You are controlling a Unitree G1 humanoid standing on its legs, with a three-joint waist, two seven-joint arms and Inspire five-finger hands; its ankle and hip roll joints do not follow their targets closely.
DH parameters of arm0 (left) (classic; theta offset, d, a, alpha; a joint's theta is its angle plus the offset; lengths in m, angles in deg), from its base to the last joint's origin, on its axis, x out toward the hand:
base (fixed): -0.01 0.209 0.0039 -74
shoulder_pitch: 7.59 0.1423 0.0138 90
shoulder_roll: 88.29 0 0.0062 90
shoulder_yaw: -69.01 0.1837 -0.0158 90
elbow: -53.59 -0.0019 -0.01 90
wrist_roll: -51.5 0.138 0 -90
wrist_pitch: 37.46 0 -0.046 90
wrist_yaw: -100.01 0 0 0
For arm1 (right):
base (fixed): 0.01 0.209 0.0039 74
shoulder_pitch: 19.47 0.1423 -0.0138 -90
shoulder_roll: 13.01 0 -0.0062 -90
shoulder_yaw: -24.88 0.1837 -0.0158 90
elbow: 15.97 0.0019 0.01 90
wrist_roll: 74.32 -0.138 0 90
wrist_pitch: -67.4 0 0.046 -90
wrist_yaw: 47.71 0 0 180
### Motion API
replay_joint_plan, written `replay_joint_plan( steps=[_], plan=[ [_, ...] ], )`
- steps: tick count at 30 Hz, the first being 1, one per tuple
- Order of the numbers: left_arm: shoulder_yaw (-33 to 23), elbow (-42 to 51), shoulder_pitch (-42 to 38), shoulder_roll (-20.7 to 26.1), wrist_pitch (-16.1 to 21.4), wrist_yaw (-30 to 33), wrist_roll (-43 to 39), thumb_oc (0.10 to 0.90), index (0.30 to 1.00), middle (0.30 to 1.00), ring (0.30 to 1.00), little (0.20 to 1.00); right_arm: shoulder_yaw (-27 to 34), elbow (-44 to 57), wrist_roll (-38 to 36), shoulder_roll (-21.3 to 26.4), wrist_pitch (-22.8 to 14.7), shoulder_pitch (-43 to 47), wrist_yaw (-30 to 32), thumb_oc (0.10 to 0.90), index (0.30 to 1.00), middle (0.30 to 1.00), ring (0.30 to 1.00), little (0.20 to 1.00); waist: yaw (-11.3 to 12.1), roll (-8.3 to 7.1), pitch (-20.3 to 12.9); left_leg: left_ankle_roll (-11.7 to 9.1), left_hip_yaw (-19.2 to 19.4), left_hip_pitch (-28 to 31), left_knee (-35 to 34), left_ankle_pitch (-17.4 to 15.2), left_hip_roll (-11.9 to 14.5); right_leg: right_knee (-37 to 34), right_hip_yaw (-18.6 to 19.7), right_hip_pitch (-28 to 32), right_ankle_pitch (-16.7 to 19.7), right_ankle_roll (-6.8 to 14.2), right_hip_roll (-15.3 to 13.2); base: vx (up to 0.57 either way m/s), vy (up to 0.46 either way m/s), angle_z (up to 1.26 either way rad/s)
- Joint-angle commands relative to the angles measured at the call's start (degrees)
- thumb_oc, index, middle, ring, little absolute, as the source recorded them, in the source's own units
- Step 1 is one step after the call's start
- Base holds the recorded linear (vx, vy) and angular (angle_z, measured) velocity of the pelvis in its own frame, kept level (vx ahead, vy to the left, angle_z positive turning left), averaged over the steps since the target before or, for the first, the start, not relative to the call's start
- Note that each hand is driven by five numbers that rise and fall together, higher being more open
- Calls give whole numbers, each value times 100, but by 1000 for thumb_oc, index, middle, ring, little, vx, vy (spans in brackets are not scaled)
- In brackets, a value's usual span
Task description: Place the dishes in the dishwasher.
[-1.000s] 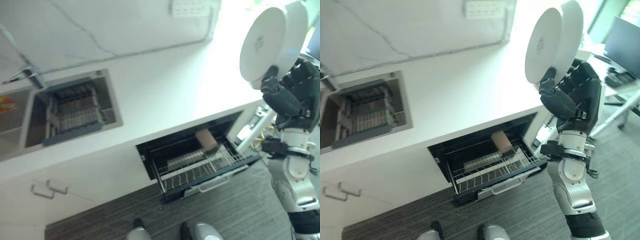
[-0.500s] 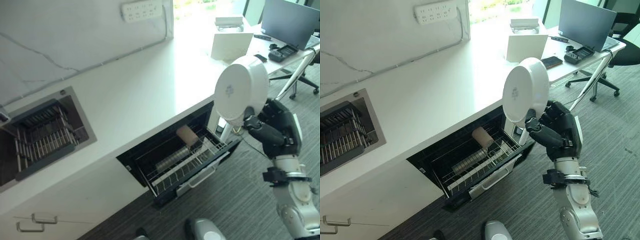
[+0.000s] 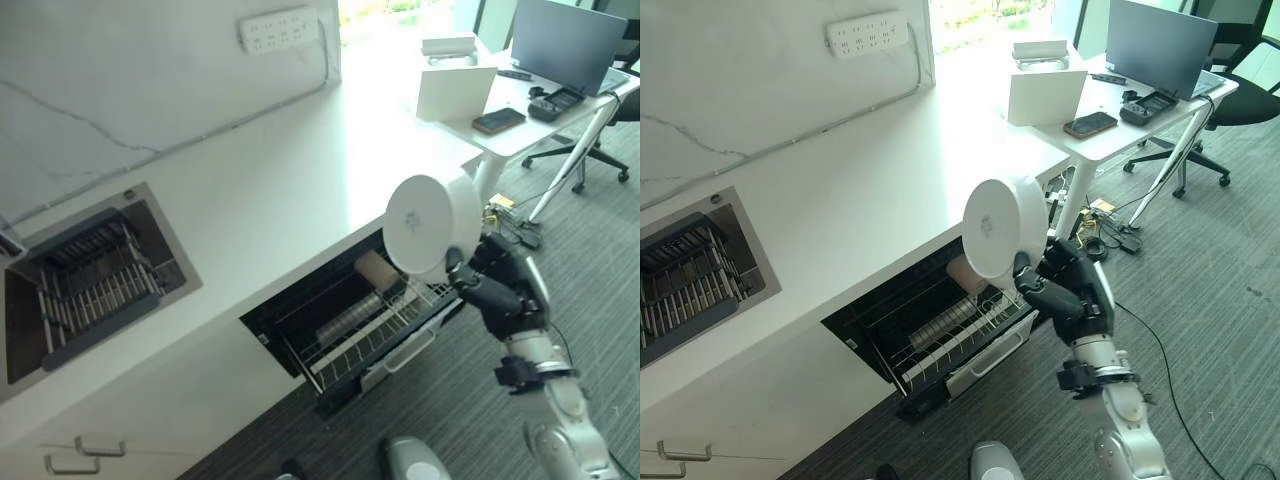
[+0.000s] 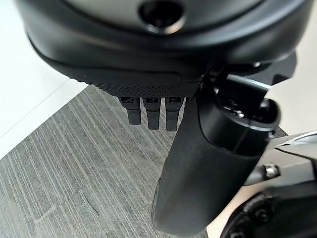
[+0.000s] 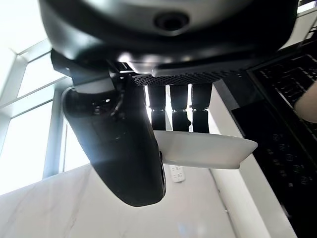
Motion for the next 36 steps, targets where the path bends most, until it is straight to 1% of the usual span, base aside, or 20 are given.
replay_joint_plan(
  steps=[1, 3, 4, 7, 12, 16, 18, 24, 25, 28, 29, 32, 34, 36],
  plan=[
    [37, 106, -367, -68, -93, 51, -136, 800, 900, 900, 900, 900, 349, 694, -32, -87, -599, 504, -45, 400, 300, 300, 300, 300, -112, -203, -53, 203, -297, -184, 1058, -1171, -1, -760, -288, 259, 89, 379, -341, -41, 21, 3],
    [37, 128, -326, -85, -63, 66, -141, 800, 900, 900, 900, 900, 172, 457, 29, -152, -678, 422, 5, 400, 300, 300, 300, 300, -109, -183, -27, 214, -293, -184, 1058, -1168, -32, -760, -294, 246, 92, 381, -351, -9, 15, -3],
    [55, 146, -317, -100, -44, 51, -92, 800, 900, 900, 900, 900, 84, 281, 44, -181, -794, 405, 15, 400, 300, 300, 300, 300, -101, -171, -21, 217, -296, -190, 1058, -1164, -49, -760, -298, 241, 94, 383, -357, -5, 20, -4],
    [127, 190, -321, -117, -40, 81, -53, 800, 900, 900, 900, 900, -61, 75, 7, -227, -902, 431, 59, 400, 300, 300, 300, 300, -77, -149, 2, 229, -322, -206, 1058, -1184, -74, -760, -310, 229, 102, 390, -374, 0, 0, 0],
    [318, 347, -358, -107, -44, 34, 158, 800, 900, 900, 900, 900, -411, -305, 123, -305, -920, 541, 270, 400, 300, 300, 300, 300, -19, -73, 46, 251, -375, -249, 1058, -1259, -149, -760, -360, 190, 119, 413, -431, -1, 15, 5],
    [446, 387, -366, -105, 5, 35, 299, 800, 900, 900, 900, 900, -600, -585, 163, -346, -1012, 633, 271, 400, 300, 300, 300, 300, 31, -32, 61, 262, -413, -271, 1058, -1265, -185, -760, -393, 191, 121, 420, -456, 3, 9, 3],
    [507, 400, -372, -100, 9, 31, 346, 800, 900, 900, 900, 900, -650, -675, 130, -364, -1052, 679, 296, 400, 300, 300, 300, 300, 53, -20, 66, 263, -431, -277, 1058, -1263, -195, -760, -414, 196, 122, 421, -467, 4, 2, 3],
    [680, 492, -396, -95, -28, 7, 530, 800, 900, 900, 900, 900, -810, -873, 7, -468, -1011, 887, 498, 400, 300, 300, 300, 300, 157, 32, 56, 248, -501, -319, 1058, -1249, -207, -760, -501, 214, 104, 422, -512, 9, 8, 11],
    [708, 503, -398, -94, -24, 20, 592, 800, 900, 900, 900, 900, -830, -896, 57, -490, -1002, 913, 545, 400, 300, 300, 300, 300, 171, 39, 48, 248, -509, -323, 1058, -1250, -211, -760, -511, 217, 100, 422, -516, 0, 0, 0],
    [810, 533, -404, -59, 146, 86, 943, 800, 900, 900, 900, 900, -915, -1045, 290, -515, -992, 984, 665, 400, 300, 300, 300, 300, 212, 61, 24, 239, -522, -337, 1058, -1240, -213, -760, -553, 227, 95, 426, -538, 16, 22, 5],
    [890, 587, -432, -35, 129, 54, 914, 800, 900, 900, 900, 900, -995, -1181, 534, -519, -978, 1069, 821, 400, 300, 300, 300, 300, 256, 75, 13, 238, -532, -379, 1058, -1207, -211, -760, -584, 208, 113, 422, -557, 17, 31, 9],
    [935, 622, -421, -43, 93, 27, 907, 800, 900, 900, 900, 900, -1053, -1392, 836, -517, -970, 1183, 1031, 400, 300, 300, 300, 300, 323, 98, 13, 231, -565, -403, 1058, -1202, -210, -760, -645, 226, 102, 422, -584, 4, 24, 10],
    [980, 621, -423, -53, 71, 34, 923, 800, 900, 900, 900, 900, -1119, -1600, 1215, -508, -956, 1314, 1243, 400, 300, 300, 300, 300, 392, 108, 7, 228, -599, -443, 1058, -1188, -215, -760, -696, 228, 98, 421, -606, 3, 11, 6],
    [994, 638, -427, -43, 44, 25, 934, 800, 900, 900, 900, 900, -1145, -1678, 1412, -484, -886, 1382, 1380, 400, 300, 300, 300, 300, 428, 112, 6, 225, -623, -467, 1058, -1183, -219, -760, -728, 228, 96, 425, -619, -4, 4, 5]
  ],
)
